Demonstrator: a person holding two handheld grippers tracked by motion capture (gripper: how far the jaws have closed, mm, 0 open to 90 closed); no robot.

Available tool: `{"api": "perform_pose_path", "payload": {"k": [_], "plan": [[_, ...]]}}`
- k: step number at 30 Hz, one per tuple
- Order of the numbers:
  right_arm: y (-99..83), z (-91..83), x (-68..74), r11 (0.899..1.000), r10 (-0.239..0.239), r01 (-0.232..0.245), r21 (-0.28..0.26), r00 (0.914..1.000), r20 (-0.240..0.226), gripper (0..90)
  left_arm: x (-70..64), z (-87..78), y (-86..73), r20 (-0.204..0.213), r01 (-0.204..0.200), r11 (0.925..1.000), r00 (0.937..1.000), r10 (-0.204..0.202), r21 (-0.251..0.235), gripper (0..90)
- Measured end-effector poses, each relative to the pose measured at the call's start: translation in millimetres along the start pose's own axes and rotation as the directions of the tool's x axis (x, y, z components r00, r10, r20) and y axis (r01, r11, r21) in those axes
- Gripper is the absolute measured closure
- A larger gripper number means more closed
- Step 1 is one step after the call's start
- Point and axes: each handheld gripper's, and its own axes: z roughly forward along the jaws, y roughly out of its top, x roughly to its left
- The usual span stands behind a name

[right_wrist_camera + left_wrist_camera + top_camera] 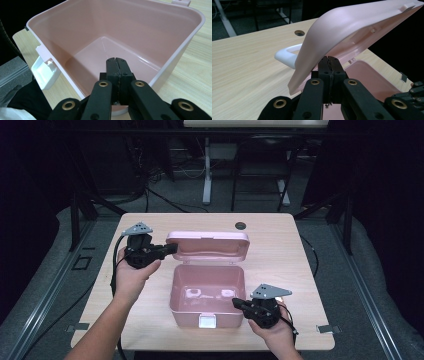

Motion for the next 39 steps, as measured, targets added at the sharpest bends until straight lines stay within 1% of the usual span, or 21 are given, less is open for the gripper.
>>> {"api": "perform_pose_path", "payload": {"k": [1, 4, 8, 11, 14, 19, 24, 27, 30, 34, 36, 39], "plan": [[0.0, 0.0, 0.1, 1.0, 0.0, 0.0, 0.0, 1.0, 0.0, 90.0, 0.6, 0.4, -0.1, 0.005, 0.0, 1.0, 1.0, 0.0, 0.002, 89.7], [0.0, 0.0, -0.1, 1.0, 0.0, 0.0, 0.0, 1.0, -0.001, 90.0, 1.9, 2.8, -1.4, -0.001, 0.01, 0.9999, 1.0, -0.01, -0.002, 89.7], [-0.1, 0.0, 0.0, 1.0, -0.001, 0.001, -0.001, 1.0, 0.0, 90.0, 5.4, 6.2, -2.7, -0.008, 0.018, 0.9998, 0.9998, -0.018, 0.012, 89.7], [-0.2, -0.1, 0.0, 1.0, -0.001, 0.001, -0.001, 1.0, 0.0, 90.0, 6.9, 7.8, -4.0, -0.015, 0.02, 0.9997, 0.9997, -0.02, 0.011, 89.8], [-0.3, -0.2, -0.1, 1.0, -0.003, 0.003, -0.001, 1.0, -0.002, 90.0, 9.0, 9.8, -6.0, -0.018, 0.032, 0.9994, 0.9993, -0.032, 0.008, 89.7], [-0.5, -0.1, -0.1, 1.0, -0.004, 0.004, -0.004, 1.0, -0.002, 90.0, 12.5, 14.4, -8.0, -0.026, 0.044, 0.9988, 0.9987, -0.044, 0.02, 89.8], [-0.6, 0.0, -0.3, 1.0, -0.003, 0.003, -0.006, 1.0, -0.003, 90.0, 16.6, 16.5, -8.8, -0.025, 0.057, 0.9982, 0.9981, -0.057, 0.017, 89.8], [-0.8, 0.0, -0.4, 1.0, -0.004, 0.004, -0.009, 1.0, -0.004, 90.0, 16.1, 18.0, -8.4, -0.024, 0.066, 0.9976, 0.9975, -0.066, 0.017, 89.8], [-1.1, -0.1, -0.5, 1.0, -0.005, 0.005, -0.011, 1.0, -0.005, 90.0, 17.5, 19.7, -8.7, -0.032, 0.061, 0.9979, 0.9977, -0.06, 0.022, 89.8], [-1.2, 0.0, -0.4, 1.0, -0.005, 0.005, -0.011, 1.0, -0.004, 90.0, 21.3, 22.2, -9.1, -0.043, 0.074, 0.9968, 0.9964, -0.073, 0.028, 89.8], [-1.2, 0.0, -0.5, 1.0, -0.005, 0.005, -0.011, 1.0, -0.005, 90.0, 22.9, 23.5, -9.9, -0.05, 0.067, 0.9972, 0.9966, -0.066, 0.031, 89.8], [-1.3, -0.1, -0.4, 1.0, -0.006, 0.006, -0.012, 1.0, -0.004, 90.0, 24.8, 25.0, -13.7, -0.052, 0.078, 0.9962, 0.9957, -0.076, 0.037, 89.7]]}}
